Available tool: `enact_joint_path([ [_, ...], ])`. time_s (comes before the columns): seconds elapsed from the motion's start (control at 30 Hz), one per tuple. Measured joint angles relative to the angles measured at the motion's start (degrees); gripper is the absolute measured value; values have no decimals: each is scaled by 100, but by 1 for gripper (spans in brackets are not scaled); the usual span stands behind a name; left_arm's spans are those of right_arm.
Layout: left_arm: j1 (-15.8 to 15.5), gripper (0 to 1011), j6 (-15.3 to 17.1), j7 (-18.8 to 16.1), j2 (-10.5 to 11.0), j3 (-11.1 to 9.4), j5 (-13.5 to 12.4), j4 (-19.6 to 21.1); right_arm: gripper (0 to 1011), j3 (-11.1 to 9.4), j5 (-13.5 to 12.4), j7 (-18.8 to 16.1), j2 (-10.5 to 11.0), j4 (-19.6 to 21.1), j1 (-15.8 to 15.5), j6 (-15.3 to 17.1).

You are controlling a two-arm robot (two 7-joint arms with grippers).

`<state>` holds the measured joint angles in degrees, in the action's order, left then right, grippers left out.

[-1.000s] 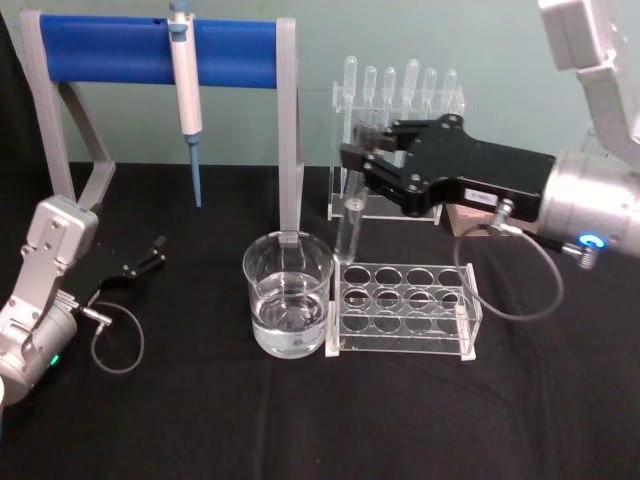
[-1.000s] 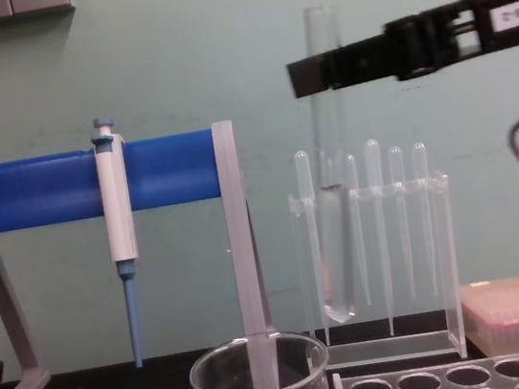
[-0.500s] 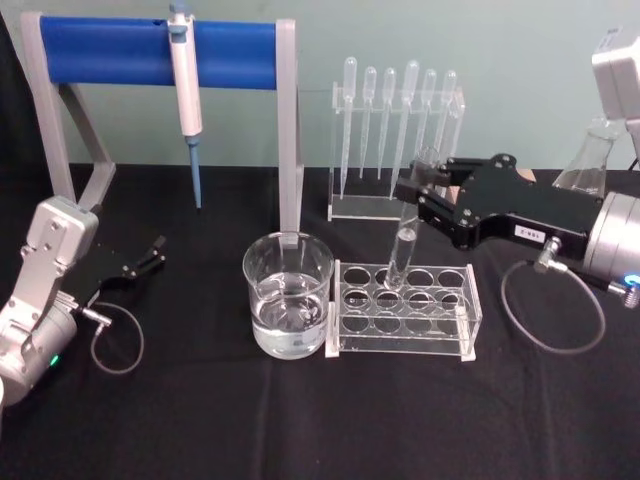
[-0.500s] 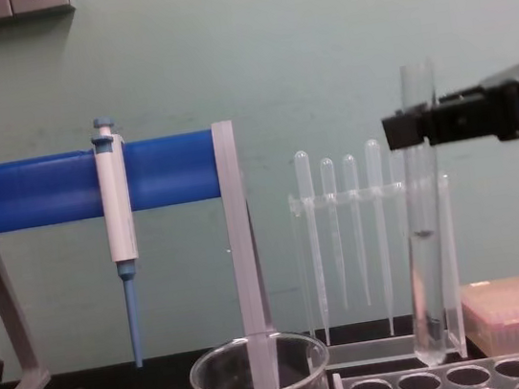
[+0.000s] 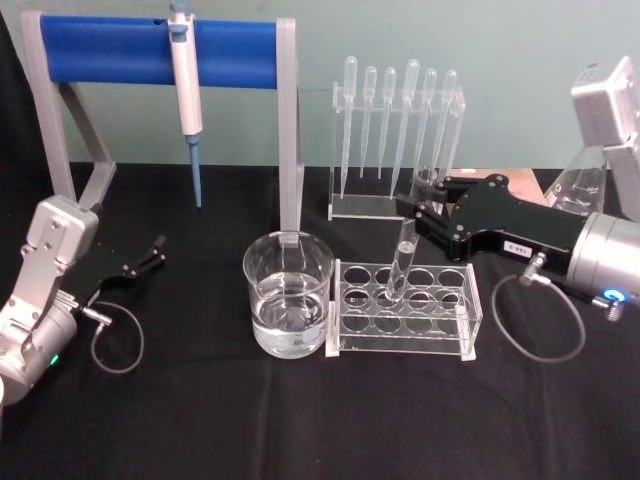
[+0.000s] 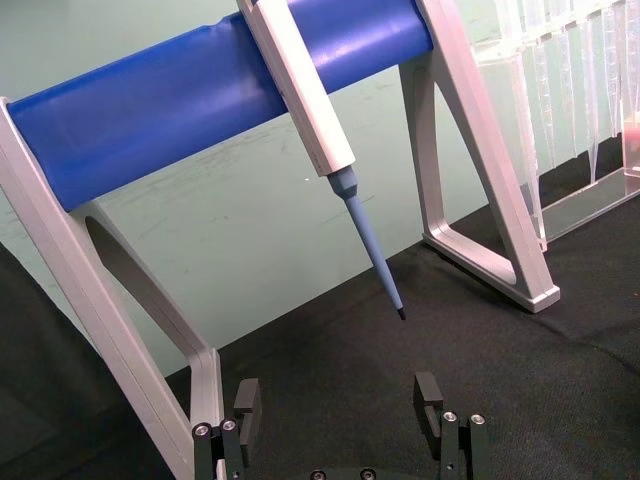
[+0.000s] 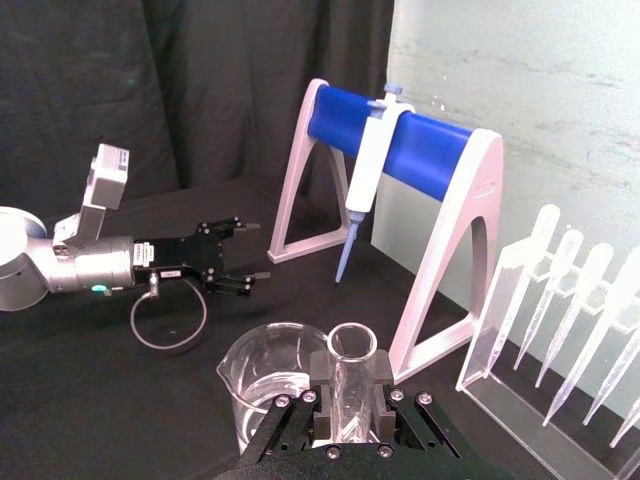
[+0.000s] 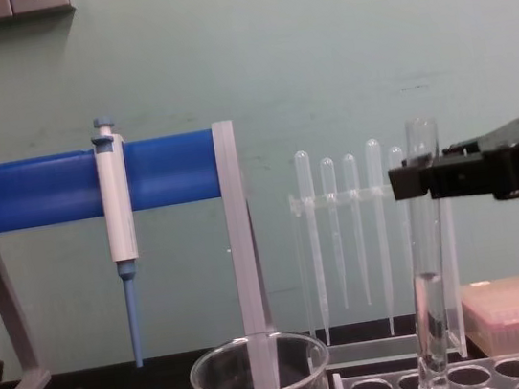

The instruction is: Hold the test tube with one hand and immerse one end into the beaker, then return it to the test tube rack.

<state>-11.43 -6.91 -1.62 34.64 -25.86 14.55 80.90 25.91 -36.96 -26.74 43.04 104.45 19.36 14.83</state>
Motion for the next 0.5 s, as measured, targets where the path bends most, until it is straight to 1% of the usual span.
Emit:
enact_joint_path([
  [0.2, 0, 1000, 0, 0, 0, 0, 0, 0, 227, 83, 112, -5, -141, -151, 18, -25],
  [0.5, 0, 1000, 0, 0, 0, 0, 0, 0, 227, 117, 263, -23, -247, -304, -18, -59],
])
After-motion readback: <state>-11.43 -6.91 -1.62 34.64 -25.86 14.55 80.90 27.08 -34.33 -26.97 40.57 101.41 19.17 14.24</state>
